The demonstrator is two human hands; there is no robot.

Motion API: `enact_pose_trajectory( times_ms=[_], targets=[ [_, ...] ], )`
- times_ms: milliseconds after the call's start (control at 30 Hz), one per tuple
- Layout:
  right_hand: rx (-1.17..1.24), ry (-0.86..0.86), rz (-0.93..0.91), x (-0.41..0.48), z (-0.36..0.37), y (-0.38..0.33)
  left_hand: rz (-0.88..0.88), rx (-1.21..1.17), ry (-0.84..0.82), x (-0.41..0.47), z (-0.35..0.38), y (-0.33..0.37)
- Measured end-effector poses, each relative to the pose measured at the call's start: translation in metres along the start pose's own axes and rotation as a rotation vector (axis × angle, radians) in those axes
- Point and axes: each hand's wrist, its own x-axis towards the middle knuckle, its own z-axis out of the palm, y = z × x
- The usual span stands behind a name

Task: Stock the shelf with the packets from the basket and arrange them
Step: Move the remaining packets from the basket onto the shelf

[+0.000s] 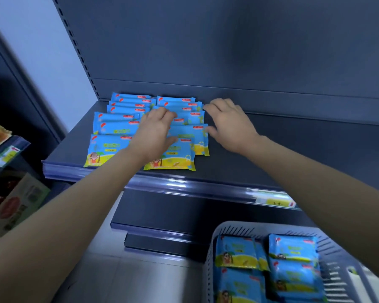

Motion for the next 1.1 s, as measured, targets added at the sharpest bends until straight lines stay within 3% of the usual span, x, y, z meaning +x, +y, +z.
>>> enact_pose_trajectory(
  times_ms=[233,667,833,1100],
  targets=[
    [-0.110,0.173,-0.040,-0.052,-0.042,0.007,0.174,0.010,0.331,-0.014,-0.026,0.062],
    [-0.206,0.425,0.021,-0.179,-0.098,0.043,0.362,-0.074,0.496,-0.038,-0.038,0.187],
    [-0.164,0.236,0.067,-0.252,-0.049,0.063,0.386,-0.147,0.320,-0.085,0.024,0.229],
    [-0.093,-0.351,0.159,-0.335,0.051,0.099,0.286,-0.034,-0.059,-0.155,0.119,0.246]
  ],
)
